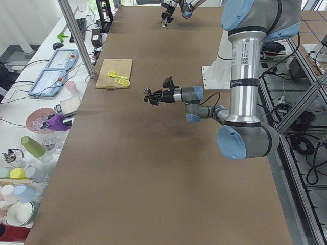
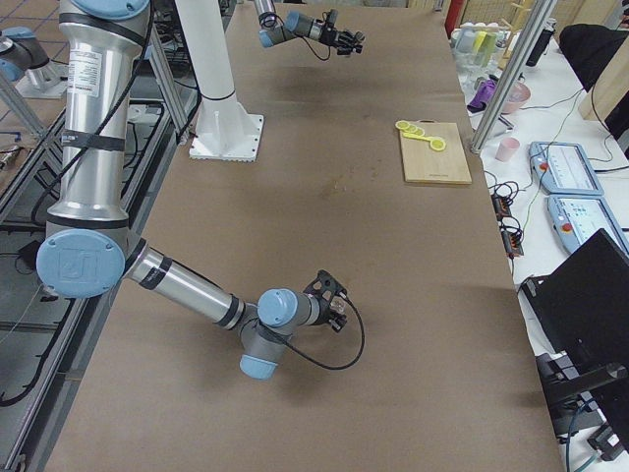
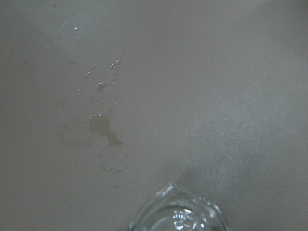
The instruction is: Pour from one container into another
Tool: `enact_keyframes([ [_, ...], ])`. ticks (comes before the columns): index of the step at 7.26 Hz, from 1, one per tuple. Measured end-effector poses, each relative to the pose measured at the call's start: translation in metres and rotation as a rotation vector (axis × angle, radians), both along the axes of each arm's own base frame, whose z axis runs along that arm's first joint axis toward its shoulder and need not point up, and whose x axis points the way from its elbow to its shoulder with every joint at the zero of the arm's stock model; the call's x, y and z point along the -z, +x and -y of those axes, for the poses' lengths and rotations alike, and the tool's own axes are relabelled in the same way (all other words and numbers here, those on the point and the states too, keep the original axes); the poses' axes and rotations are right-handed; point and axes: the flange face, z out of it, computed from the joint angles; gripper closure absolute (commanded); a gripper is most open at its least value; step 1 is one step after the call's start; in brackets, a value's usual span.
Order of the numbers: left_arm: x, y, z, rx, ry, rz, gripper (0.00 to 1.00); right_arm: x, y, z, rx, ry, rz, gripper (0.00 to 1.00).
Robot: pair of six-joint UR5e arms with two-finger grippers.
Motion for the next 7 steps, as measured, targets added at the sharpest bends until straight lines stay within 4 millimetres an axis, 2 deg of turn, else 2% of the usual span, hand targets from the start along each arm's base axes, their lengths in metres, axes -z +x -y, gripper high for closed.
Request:
enact_keyframes([
  [2,-0.009,0.001,-0.001,0.079,-0.003,0.013,1.00,0.001,-0.002,0.005,0.000,0.003,0.001,0.69],
  [7,-0.027,0.008,0.004,0.165,-0.066,-0.057,1.00,-0.003,-0.009,0.018,0.000,0.002,0.001,0.69],
])
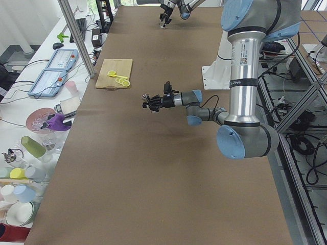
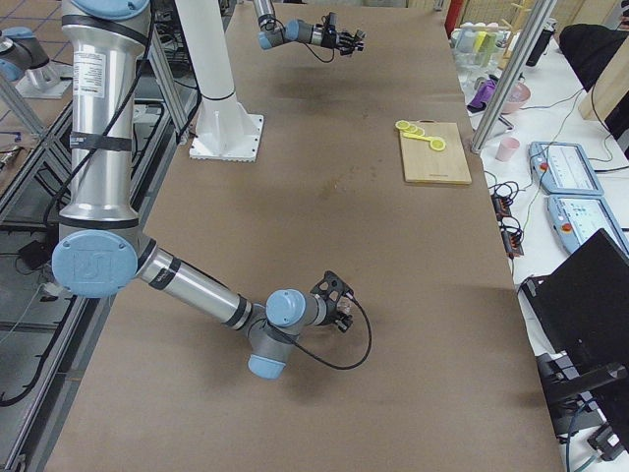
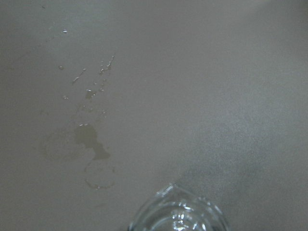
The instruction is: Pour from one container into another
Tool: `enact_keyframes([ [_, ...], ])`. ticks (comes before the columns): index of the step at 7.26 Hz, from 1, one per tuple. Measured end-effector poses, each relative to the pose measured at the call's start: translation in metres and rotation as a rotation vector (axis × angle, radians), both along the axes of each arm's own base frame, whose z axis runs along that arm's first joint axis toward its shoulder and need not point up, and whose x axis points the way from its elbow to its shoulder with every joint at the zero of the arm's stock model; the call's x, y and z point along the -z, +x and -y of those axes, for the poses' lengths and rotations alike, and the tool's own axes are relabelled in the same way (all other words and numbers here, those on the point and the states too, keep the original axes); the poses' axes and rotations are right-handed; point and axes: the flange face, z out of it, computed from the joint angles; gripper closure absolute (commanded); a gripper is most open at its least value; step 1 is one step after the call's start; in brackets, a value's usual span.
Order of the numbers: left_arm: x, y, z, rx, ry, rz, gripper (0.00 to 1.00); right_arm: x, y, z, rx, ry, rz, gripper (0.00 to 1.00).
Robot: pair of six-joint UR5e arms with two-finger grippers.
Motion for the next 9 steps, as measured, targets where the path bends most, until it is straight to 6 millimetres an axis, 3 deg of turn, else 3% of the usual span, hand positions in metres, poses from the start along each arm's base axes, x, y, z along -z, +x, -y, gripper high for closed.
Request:
enact_keyframes([
  [2,-0.010,-0.002,0.011,0.072,-0.029,-0.007,1.00,0.000,-0.001,0.002,0.000,0.001,0.001,0.59],
  [3,-0.014,-0.001,0.019,0.117,-0.049,-0.010,1.00,0.000,-0.001,0.002,0.000,0.002,0.001,0.01],
  [9,-0.038,0.015,0.055,0.308,-0.109,-0.053,1.00,-0.001,0.000,-0.001,-0.001,0.013,0.006,0.00],
])
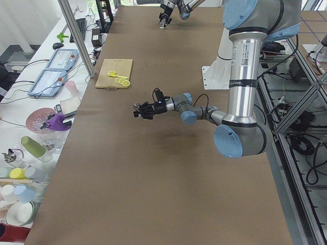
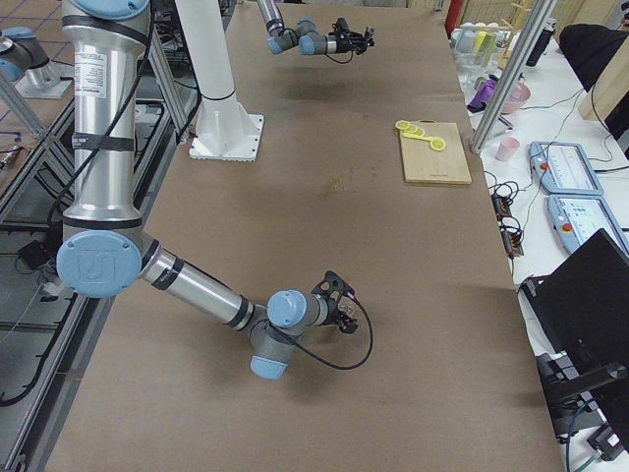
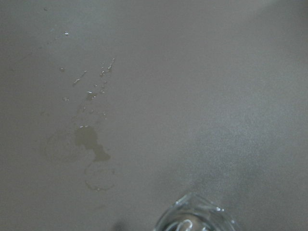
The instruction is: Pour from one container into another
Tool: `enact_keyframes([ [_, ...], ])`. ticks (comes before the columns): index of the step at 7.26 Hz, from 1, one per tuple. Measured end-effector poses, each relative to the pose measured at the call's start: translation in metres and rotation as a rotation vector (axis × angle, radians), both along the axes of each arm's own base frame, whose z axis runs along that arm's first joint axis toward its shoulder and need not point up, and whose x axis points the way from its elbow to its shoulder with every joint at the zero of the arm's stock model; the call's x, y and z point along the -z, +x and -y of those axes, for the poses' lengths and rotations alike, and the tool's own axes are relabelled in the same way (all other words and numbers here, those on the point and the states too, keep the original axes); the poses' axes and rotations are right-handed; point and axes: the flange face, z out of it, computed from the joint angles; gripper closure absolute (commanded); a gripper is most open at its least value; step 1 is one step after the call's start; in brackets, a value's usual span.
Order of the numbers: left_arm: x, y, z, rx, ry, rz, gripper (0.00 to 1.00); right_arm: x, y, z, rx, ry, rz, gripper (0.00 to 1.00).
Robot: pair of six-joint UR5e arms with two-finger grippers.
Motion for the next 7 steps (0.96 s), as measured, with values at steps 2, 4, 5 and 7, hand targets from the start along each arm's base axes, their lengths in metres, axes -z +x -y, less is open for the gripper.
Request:
enact_keyframes([
  [2,-0.003,0.004,0.013,0.042,-0.008,-0.025,1.00,0.000,0.001,-0.001,0.001,0.005,0.004,0.00],
  [4,-0.010,0.012,0.023,0.081,-0.024,-0.045,1.00,0.001,0.003,-0.008,0.020,0.007,0.016,0.00],
  [5,-0.013,0.016,0.024,0.096,-0.034,-0.054,1.00,0.000,0.008,-0.014,0.030,0.003,0.023,0.00],
  [7,-0.017,0.023,0.026,0.119,-0.062,-0.077,1.00,-0.005,0.023,-0.026,0.042,-0.009,0.032,0.00],
])
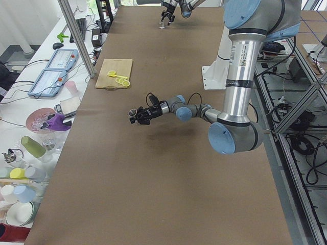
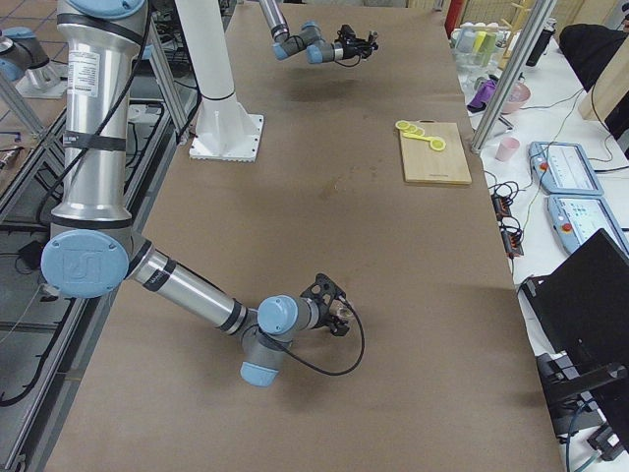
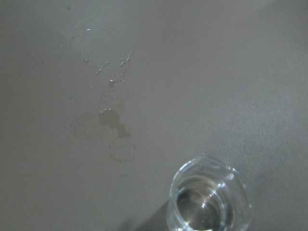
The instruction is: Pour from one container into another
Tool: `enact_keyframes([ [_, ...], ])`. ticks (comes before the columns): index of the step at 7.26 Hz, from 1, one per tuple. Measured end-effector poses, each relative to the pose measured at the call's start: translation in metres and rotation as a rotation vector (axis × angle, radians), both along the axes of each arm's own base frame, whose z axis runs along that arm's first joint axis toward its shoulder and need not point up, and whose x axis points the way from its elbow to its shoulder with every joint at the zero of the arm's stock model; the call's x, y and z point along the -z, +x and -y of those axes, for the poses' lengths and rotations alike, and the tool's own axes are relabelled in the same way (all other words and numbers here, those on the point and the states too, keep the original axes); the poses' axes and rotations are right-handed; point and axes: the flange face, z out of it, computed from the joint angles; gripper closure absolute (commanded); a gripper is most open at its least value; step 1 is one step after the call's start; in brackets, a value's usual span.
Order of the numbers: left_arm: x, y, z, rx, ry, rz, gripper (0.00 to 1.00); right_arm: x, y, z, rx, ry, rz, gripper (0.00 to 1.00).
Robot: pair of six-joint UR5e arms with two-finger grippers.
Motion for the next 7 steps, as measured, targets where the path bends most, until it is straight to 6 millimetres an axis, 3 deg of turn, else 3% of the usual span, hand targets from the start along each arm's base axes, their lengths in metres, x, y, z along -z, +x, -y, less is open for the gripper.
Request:
enact_keyframes([
  [4,-0.012,0.007,0.001,0.020,-0.046,-0.015,1.00,-0.004,0.032,-0.020,0.036,-0.064,0.040,0.00],
  [7,-0.026,0.009,0.001,0.037,-0.050,-0.028,1.00,0.005,0.051,-0.011,0.094,-0.255,0.091,0.00],
])
